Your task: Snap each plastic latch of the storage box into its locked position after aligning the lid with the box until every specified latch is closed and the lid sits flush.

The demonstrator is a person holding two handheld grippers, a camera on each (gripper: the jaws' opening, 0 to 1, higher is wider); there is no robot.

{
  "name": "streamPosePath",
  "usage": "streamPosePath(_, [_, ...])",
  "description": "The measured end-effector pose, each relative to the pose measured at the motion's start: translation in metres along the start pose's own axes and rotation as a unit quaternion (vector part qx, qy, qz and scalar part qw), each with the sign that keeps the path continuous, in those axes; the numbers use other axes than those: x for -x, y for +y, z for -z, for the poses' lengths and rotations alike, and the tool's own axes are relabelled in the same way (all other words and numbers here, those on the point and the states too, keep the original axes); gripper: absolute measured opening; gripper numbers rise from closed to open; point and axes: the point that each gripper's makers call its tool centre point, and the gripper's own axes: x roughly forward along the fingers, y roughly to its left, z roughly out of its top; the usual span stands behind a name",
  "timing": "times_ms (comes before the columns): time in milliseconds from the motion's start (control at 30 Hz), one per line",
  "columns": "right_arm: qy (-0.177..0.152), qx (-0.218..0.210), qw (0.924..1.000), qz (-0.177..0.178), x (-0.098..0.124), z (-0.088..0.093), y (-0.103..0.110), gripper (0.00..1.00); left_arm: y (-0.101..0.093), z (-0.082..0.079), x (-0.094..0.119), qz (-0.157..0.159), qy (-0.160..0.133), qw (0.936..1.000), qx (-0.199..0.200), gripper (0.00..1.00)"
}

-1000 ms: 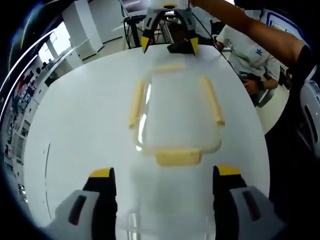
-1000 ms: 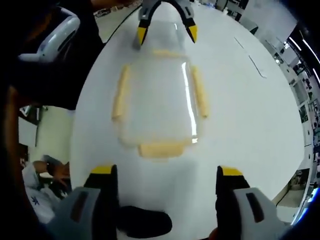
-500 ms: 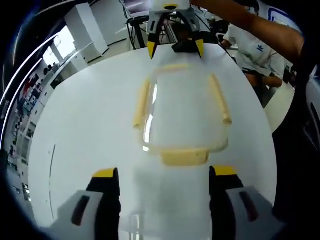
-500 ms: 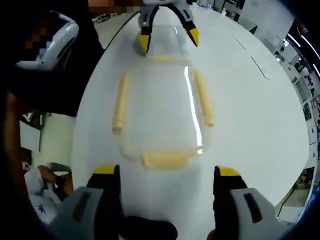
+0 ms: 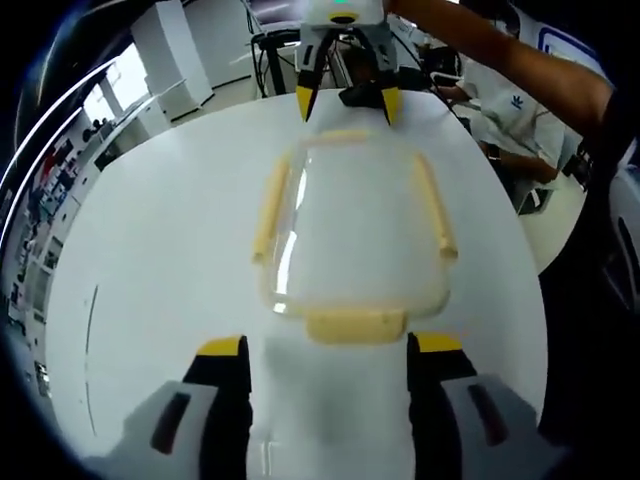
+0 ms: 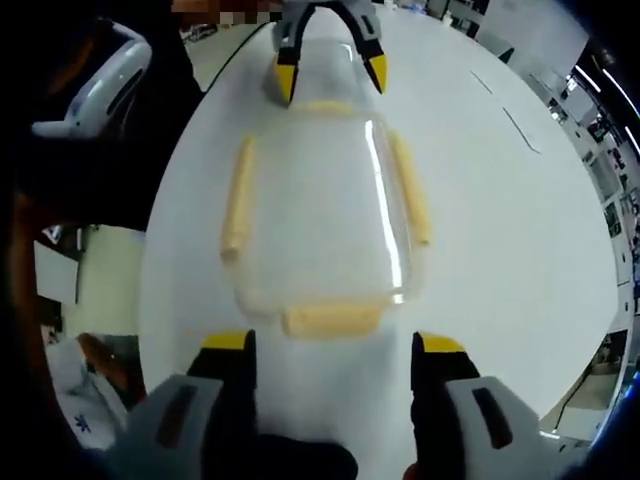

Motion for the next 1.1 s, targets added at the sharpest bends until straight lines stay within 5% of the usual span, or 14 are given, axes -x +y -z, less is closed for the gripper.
streamPosePath(1100, [0.007,0.013,0.9999,0.006,-0.013,0.002,0.000,0.43,-0.016,0.000,-0.012,0.029,-0.009,0.9994,0.017,0.49])
